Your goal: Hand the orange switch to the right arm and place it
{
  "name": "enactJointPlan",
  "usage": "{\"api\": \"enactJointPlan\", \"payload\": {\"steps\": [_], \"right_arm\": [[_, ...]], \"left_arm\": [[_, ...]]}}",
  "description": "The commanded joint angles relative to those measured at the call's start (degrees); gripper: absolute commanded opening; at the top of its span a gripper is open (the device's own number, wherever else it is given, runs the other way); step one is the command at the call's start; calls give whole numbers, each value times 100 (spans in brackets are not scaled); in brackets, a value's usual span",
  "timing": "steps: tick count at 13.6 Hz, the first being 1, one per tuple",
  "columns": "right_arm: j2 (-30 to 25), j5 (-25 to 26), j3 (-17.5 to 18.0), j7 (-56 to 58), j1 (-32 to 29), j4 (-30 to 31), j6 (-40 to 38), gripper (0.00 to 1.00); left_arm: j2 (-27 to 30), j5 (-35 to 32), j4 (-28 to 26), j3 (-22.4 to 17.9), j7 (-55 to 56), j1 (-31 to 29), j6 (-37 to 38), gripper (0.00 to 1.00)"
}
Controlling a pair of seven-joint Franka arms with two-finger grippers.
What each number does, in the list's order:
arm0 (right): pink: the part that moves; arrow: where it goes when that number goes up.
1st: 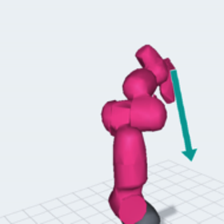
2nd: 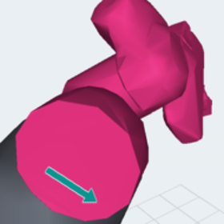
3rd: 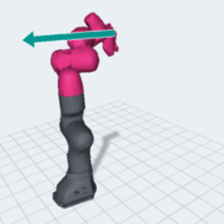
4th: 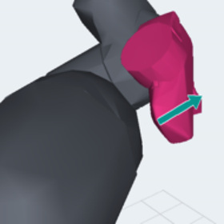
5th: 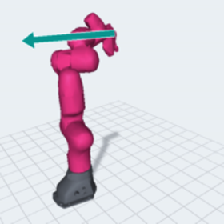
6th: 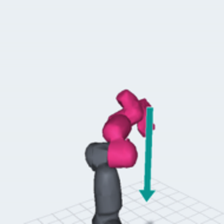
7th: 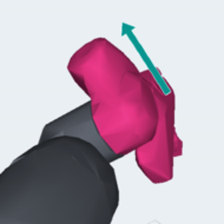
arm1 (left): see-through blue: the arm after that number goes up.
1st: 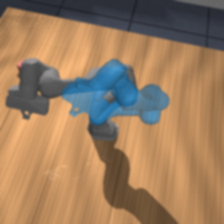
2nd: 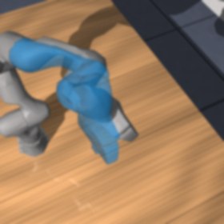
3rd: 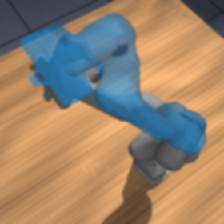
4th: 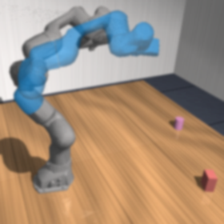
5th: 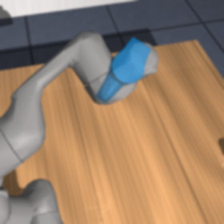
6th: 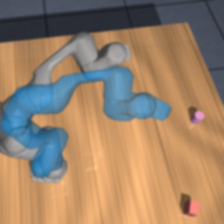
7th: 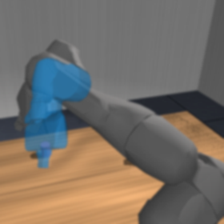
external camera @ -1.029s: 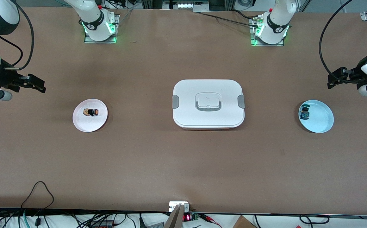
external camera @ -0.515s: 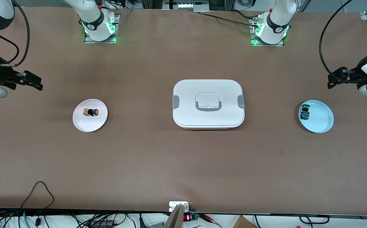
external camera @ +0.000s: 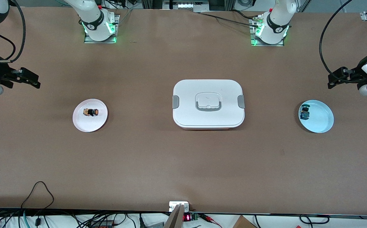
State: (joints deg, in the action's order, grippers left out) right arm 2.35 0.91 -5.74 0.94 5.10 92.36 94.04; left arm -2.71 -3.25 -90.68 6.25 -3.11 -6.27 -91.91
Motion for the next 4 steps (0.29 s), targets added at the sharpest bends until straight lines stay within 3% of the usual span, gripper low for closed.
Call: {"api": "enactJointPlan", "payload": {"steps": [1,4], "right_arm": [[-33,-82,-6,65,-18,-78,-131,100],[-33,-56,3,73,-18,-78,-140,100]], "left_arm": [[-81,114,191,26,29,-41,121,100],[-81,114,191,26,29,-41,121,100]]}}
